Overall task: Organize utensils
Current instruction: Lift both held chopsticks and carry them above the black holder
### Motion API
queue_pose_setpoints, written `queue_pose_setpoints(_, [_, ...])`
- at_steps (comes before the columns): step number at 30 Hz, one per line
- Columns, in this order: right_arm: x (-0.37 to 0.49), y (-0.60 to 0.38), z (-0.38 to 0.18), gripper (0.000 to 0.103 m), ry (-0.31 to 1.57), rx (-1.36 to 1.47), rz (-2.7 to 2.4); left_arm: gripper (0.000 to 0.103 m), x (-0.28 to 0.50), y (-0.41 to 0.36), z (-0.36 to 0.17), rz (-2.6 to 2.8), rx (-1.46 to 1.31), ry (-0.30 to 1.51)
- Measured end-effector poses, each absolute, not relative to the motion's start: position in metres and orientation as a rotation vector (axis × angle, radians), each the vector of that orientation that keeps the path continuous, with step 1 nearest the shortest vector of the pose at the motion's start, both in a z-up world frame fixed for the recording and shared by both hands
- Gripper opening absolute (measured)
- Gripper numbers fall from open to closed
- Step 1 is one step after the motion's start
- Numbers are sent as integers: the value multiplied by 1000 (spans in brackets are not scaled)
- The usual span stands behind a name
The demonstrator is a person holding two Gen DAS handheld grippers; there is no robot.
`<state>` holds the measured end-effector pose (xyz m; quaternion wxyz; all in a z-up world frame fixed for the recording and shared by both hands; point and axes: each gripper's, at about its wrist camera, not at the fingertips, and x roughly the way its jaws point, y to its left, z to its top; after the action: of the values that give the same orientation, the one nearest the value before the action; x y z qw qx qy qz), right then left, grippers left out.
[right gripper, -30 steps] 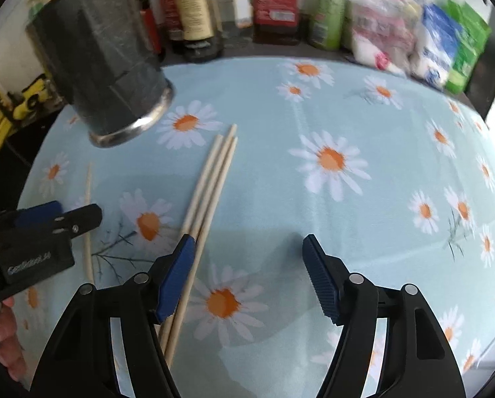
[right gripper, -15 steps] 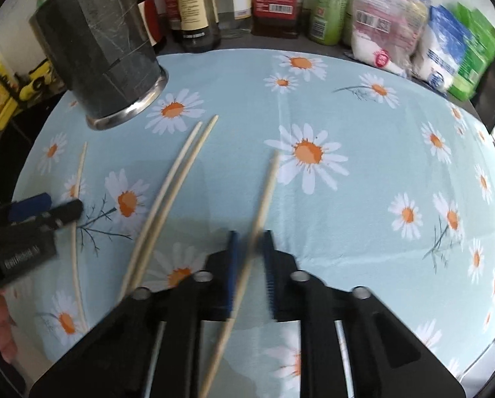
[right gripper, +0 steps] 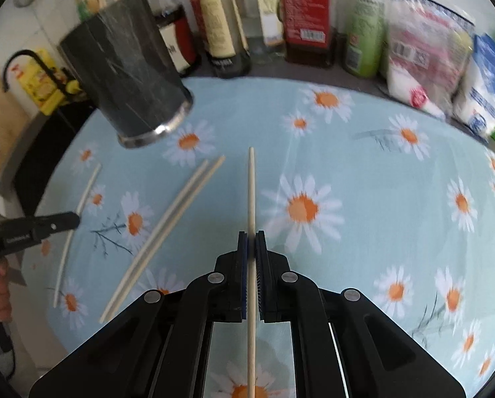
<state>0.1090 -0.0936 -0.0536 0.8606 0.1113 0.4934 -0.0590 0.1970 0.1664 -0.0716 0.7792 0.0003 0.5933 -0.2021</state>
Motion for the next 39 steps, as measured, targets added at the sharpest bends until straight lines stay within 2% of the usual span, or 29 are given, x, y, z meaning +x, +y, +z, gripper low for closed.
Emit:
queue_pose_setpoints(16, [143,-96,13,5,842,167,7,5,211,194,-3,-260,21,1086])
queue_pose_setpoints(28, [180,-78,84,5,619,197,47,5,253,181,62,-390,94,925])
queue_pose_setpoints(39, [206,-59,118,5,479,266,84,5,279,170,126,-606,59,708])
